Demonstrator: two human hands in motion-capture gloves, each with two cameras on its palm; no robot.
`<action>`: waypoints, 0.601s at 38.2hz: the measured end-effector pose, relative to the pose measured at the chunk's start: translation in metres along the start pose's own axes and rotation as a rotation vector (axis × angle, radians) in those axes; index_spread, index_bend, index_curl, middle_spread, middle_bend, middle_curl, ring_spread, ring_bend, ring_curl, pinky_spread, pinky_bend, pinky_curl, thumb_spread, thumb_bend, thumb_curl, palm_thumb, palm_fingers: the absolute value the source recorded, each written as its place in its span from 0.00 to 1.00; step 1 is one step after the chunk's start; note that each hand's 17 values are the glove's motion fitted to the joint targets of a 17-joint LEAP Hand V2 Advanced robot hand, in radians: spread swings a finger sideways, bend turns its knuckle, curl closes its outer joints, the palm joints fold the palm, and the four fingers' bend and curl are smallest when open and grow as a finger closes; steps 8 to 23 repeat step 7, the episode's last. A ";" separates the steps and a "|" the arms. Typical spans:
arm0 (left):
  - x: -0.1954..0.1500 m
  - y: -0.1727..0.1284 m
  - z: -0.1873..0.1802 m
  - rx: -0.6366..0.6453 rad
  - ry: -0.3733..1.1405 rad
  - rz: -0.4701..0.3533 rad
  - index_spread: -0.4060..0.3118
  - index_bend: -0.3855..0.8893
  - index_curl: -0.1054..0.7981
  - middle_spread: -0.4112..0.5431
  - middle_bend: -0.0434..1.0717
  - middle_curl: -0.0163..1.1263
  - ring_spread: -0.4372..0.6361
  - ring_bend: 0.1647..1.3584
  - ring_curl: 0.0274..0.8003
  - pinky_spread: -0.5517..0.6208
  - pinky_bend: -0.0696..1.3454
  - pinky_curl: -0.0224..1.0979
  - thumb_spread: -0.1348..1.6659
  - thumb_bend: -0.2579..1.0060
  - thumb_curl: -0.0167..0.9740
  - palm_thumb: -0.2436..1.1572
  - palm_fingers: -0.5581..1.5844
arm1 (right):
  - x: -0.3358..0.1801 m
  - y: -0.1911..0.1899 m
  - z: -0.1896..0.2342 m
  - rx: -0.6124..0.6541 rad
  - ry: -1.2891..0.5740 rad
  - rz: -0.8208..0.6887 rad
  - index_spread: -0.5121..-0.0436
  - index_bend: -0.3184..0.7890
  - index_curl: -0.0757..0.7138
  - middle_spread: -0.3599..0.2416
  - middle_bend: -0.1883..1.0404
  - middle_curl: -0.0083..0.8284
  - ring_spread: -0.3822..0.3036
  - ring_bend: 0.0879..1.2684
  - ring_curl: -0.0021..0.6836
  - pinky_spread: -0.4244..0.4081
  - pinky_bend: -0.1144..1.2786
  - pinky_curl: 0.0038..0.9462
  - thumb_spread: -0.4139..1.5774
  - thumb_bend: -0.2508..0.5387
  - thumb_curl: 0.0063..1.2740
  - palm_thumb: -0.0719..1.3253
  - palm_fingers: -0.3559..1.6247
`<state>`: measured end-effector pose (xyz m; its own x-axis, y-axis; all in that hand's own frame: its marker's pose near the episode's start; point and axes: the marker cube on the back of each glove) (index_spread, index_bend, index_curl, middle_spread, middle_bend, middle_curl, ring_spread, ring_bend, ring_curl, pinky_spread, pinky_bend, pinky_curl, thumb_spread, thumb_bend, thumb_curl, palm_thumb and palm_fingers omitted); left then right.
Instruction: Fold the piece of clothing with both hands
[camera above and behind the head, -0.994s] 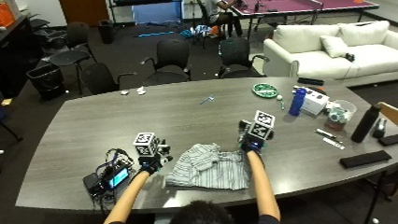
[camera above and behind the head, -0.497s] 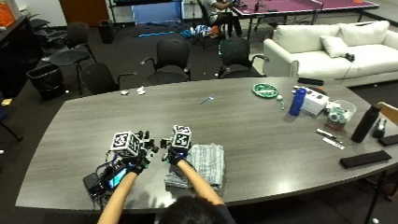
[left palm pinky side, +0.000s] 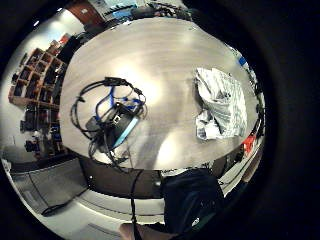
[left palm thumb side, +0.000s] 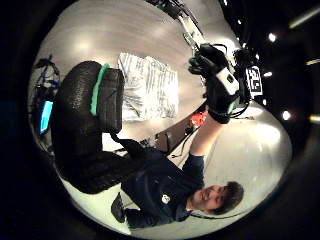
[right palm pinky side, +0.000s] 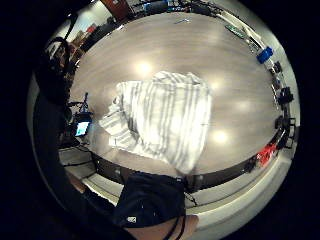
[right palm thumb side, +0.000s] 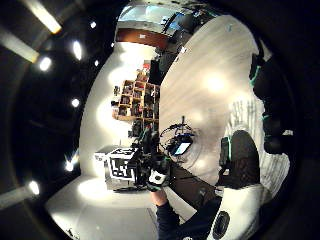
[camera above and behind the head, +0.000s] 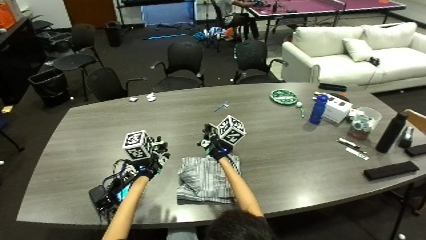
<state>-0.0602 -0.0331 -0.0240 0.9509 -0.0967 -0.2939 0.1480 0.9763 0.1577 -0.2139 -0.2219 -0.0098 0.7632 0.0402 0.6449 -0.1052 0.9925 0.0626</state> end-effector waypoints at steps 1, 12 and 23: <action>0.002 0.000 -0.002 0.000 -0.009 -0.002 0.45 0.37 0.31 0.79 0.19 0.24 0.70 0.58 0.41 0.75 0.51 0.35 0.84 0.22 0.30 0.42 0.24 | 0.004 0.001 -0.005 0.002 0.002 0.002 0.68 0.38 0.42 0.32 0.31 0.61 0.20 0.41 0.63 0.11 0.56 0.40 0.58 0.28 0.49 0.76 0.76; 0.011 -0.003 -0.002 -0.042 -0.001 -0.003 0.45 0.38 0.31 0.78 0.20 0.25 0.71 0.58 0.40 0.75 0.51 0.34 0.84 0.21 0.30 0.43 0.24 | 0.031 -0.003 -0.022 0.076 -0.028 0.001 0.68 0.39 0.43 0.31 0.31 0.61 0.20 0.39 0.63 0.12 0.55 0.40 0.58 0.28 0.48 0.76 0.76; 0.011 -0.003 -0.002 -0.042 -0.001 -0.003 0.45 0.38 0.31 0.78 0.20 0.25 0.71 0.58 0.40 0.75 0.51 0.34 0.84 0.21 0.30 0.43 0.24 | 0.031 -0.003 -0.022 0.076 -0.028 0.001 0.68 0.39 0.43 0.31 0.31 0.61 0.20 0.39 0.63 0.12 0.55 0.40 0.58 0.28 0.48 0.76 0.76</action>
